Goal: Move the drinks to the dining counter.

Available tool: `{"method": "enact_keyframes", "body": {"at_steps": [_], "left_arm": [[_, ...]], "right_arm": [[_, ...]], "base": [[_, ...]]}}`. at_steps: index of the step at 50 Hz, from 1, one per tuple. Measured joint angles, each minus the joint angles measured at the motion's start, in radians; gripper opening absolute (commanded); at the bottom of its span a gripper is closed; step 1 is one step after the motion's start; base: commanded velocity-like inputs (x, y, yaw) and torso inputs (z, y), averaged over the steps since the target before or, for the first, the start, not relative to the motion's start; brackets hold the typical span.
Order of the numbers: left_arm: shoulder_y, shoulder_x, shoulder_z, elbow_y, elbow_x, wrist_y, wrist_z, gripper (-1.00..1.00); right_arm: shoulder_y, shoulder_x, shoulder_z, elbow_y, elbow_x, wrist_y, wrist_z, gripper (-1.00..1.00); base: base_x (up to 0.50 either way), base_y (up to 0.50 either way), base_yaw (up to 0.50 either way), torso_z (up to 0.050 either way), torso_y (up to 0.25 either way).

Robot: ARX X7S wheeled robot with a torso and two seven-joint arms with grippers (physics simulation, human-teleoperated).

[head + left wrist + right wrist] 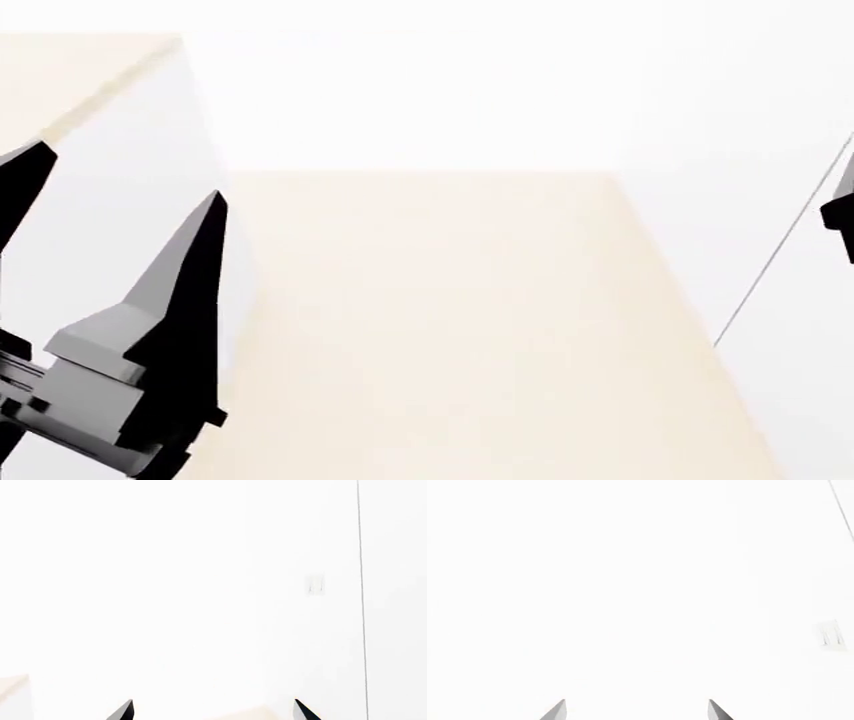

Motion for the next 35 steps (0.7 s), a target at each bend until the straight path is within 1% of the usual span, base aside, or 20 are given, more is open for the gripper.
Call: {"method": "enact_keyframes", "body": {"at_steps": [15,35], "left_arm": [[0.021,-0.016,-0.076,-0.006,-0.043,0.002,-0.008,1.00],[0.031,-0.010,-0.104,-0.012,-0.055,-0.010,-0.011,1.00]], "right_arm": [[-0.008,-0.004,0.035,-0.001,0.020,0.010,0.002,1.00],[-0.005,-0.009,0.043,-0.001,0.023,0.015,0.002,1.00]], "base": [[0.00,-0.50,0.00,0.000,0.000],[0.00,-0.50,0.00,0.000,0.000]]}}
